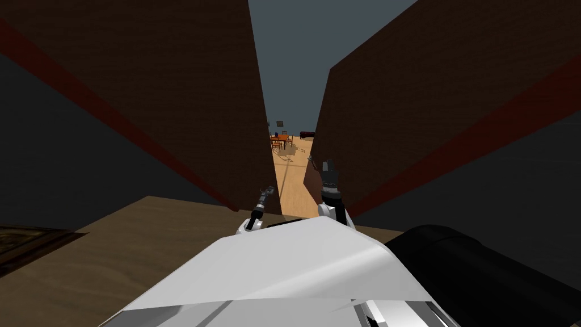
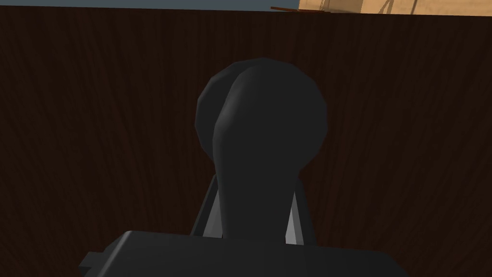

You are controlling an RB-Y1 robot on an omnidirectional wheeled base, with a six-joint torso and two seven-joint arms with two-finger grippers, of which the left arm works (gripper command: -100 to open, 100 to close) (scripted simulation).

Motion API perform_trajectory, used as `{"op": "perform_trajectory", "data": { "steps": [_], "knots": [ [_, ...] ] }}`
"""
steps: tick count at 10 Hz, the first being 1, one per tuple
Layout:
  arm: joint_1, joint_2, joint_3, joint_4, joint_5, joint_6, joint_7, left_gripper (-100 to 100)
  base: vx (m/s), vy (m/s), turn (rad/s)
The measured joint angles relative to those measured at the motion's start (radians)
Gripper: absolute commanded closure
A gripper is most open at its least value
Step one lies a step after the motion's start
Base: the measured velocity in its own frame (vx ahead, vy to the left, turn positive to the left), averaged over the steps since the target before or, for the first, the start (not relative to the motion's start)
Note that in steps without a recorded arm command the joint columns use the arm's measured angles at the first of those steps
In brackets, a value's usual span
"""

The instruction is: Push the door open

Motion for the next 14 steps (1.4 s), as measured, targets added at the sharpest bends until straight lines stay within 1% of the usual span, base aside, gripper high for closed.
{"op": "perform_trajectory", "data": {
  "steps": [1, 2, 3, 4, 5, 6, 7, 8, 9, 10, 11, 13, 14],
  "knots": [
    [0.005, 0.001, 0.001, 0.003, 0.001, 0.002, -0.001, 100, 0.124, -0.072, 0.054],
    [0.002, 0.001, 0.004, 0.008, 0.003, 0.003, -0.002, 100, 0.165, -0.076, 0.073],
    [-0.006, 0.0, 0.009, 0.023, 0.006, -0.003, -0.007, 100, 0.17, -0.084, 0.052],
    [-0.002, 0.002, 0.011, 0.018, 0.007, -0.004, -0.008, 100, 0.178, -0.05, 0.06],
    [-0.008, -0.001, 0.016, 0.025, 0.01, -0.005, -0.013, 100, 0.196, -0.085, 0.095],
    [0.002, 0.003, 0.017, 0.001, 0.011, 0.008, -0.012, 100, 0.201, -0.113, 0.091],
    [-0.009, 0.004, 0.026, 0.019, 0.016, 0.002, -0.016, 100, 0.181, -0.132, 0.104],
    [-0.013, 0.003, 0.036, 0.028, 0.022, -0.005, -0.023, 100, 0.174, -0.097, 0.155],
    [-0.004, 0.002, 0.041, 0.009, 0.024, 0.008, -0.028, 100, 0.188, -0.113, 0.11],
    [-0.001, 0.003, 0.048, 0.003, 0.028, 0.014, -0.032, 100, 0.191, -0.157, 0.1],
    [0.007, 0.009, 0.054, -0.007, 0.033, 0.019, -0.031, 100, 0.187, -0.143, 0.156],
    [0.015, 0.008, 0.069, -0.02, 0.041, 0.028, -0.039, 100, 0.194, -0.121, 0.139],
    [0.007, 0.006, 0.081, 0.004, 0.048, 0.014, -0.047, 100, 0.197, -0.136, 0.141]
  ]
}}
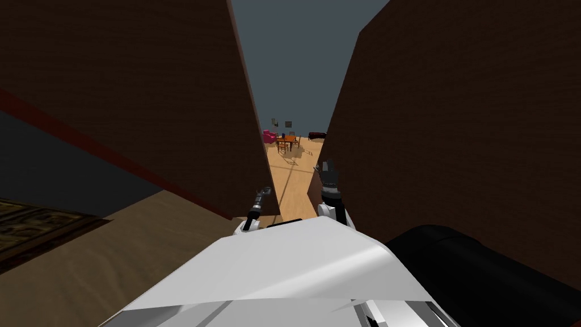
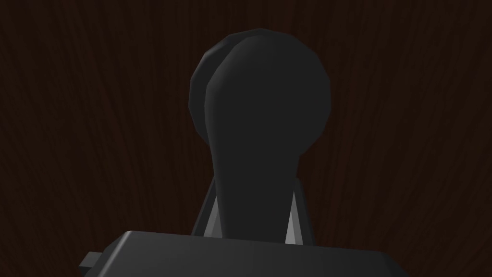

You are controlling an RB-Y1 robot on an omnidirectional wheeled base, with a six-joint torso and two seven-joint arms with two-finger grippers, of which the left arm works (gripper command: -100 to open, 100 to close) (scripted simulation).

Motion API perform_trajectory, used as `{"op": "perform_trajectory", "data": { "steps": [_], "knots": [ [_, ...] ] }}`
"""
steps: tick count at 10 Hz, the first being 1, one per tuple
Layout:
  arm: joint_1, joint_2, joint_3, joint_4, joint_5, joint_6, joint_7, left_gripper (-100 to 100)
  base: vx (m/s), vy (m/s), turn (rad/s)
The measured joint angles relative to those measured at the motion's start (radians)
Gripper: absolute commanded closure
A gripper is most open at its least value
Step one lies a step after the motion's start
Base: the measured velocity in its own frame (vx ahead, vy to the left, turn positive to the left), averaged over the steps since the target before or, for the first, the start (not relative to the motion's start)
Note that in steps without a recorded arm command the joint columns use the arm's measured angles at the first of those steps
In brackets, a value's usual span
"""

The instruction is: Push the door open

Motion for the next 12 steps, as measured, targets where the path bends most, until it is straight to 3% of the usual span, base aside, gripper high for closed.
{"op": "perform_trajectory", "data": {
  "steps": [3, 5, 12],
  "knots": [
    [-0.017, 0.005, 0.032, 0.023, 0.018, -0.007, -0.013, 100, 0.17, -0.155, 0.132],
    [-0.01, 0.002, 0.048, 0.012, 0.027, 0.005, -0.019, 100, 0.183, -0.108, 0.12],
    [-0.005, -0.009, 0.096, 0.004, 0.052, 0.012, -0.043, 100, 0.147, -0.093, 0.078]
  ]
}}
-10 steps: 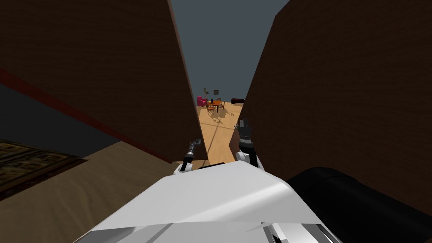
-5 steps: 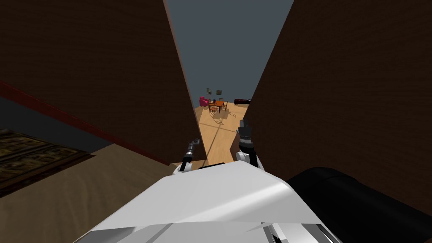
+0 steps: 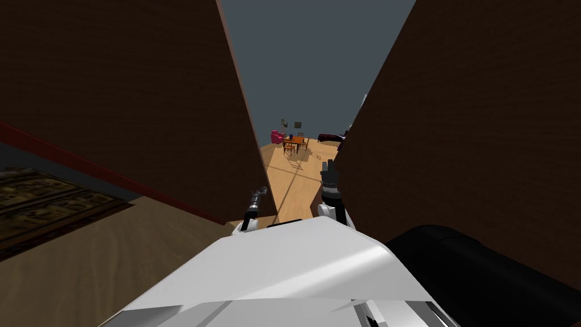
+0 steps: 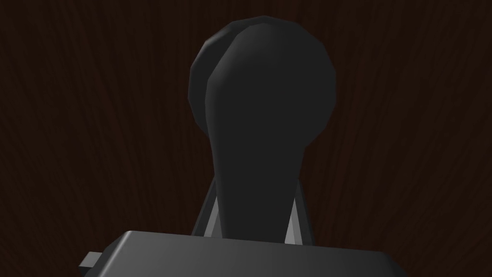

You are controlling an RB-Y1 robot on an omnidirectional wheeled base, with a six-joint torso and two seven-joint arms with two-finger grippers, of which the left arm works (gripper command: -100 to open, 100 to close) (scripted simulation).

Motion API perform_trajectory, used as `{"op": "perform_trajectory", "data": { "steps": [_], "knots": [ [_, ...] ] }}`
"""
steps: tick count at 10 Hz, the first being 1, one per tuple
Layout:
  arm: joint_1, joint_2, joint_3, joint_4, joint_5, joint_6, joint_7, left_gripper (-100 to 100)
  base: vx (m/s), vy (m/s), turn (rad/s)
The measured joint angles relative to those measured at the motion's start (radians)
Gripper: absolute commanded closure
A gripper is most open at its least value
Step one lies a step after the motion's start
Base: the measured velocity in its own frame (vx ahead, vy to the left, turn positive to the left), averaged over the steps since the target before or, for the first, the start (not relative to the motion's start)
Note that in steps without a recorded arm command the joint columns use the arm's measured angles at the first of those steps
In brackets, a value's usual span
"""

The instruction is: Push the door open

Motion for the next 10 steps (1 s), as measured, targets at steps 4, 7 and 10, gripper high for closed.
{"op": "perform_trajectory", "data": {
  "steps": [4, 7, 10],
  "knots": [
    [0.006, 0.001, 0.014, -0.002, 0.007, 0.004, -0.018, 100, 0.153, -0.023, 0.051],
    [0.009, 0.008, 0.033, -0.008, 0.017, 0.012, -0.032, 100, 0.24, -0.014, 0.087],
    [-0.019, 0.011, 0.058, 0.026, 0.03, -0.014, -0.054, 100, 0.112, -0.01, 0.02]
  ]
}}
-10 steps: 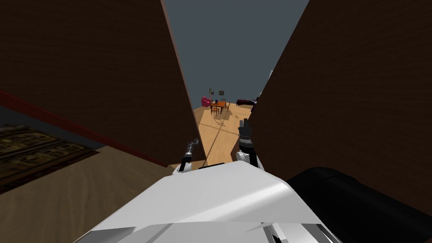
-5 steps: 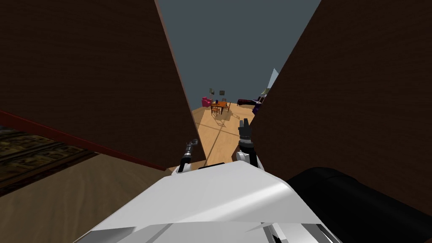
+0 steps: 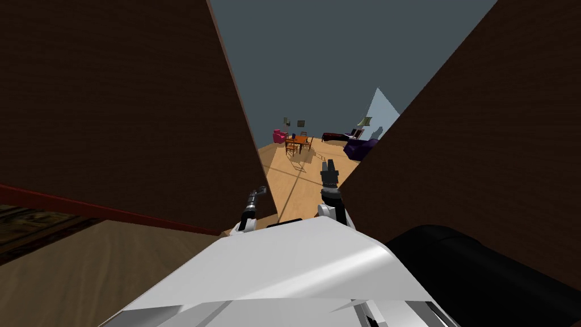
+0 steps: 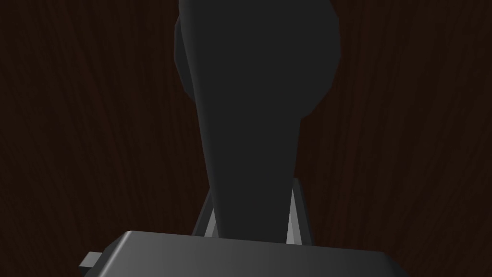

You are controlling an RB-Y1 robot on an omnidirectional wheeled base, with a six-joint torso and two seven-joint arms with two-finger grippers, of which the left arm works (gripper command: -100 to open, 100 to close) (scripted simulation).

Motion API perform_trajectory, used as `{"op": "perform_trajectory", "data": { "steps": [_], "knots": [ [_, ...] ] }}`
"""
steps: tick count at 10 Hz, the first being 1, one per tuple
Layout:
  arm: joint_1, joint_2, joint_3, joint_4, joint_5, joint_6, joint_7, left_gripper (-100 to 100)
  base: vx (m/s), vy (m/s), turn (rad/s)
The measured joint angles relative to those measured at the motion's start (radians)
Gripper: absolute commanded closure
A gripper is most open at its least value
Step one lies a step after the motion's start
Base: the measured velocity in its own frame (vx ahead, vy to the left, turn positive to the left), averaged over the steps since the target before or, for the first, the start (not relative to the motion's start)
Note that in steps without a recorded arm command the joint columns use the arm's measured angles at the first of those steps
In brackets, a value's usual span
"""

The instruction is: Push the door open

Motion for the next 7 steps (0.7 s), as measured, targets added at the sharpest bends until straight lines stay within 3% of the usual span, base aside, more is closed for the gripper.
{"op": "perform_trajectory", "data": {
  "steps": [1, 2, 4, 7],
  "knots": [
    [0.005, 0.0, 0.001, -0.012, 0.0, 0.004, -0.003, 100, 0.155, -0.008, 0.136],
    [-0.004, -0.004, 0.012, 0.014, 0.006, -0.007, -0.014, 100, 0.163, -0.043, 0.053],
    [0.026, -0.012, 0.02, -0.036, 0.009, 0.022, -0.027, 100, 0.175, -0.031, 0.086],
    [0.0, -0.015, 0.054, -0.007, 0.026, 0.012, -0.053, 100, 0.163, -0.038, 0.07]
  ]
}}
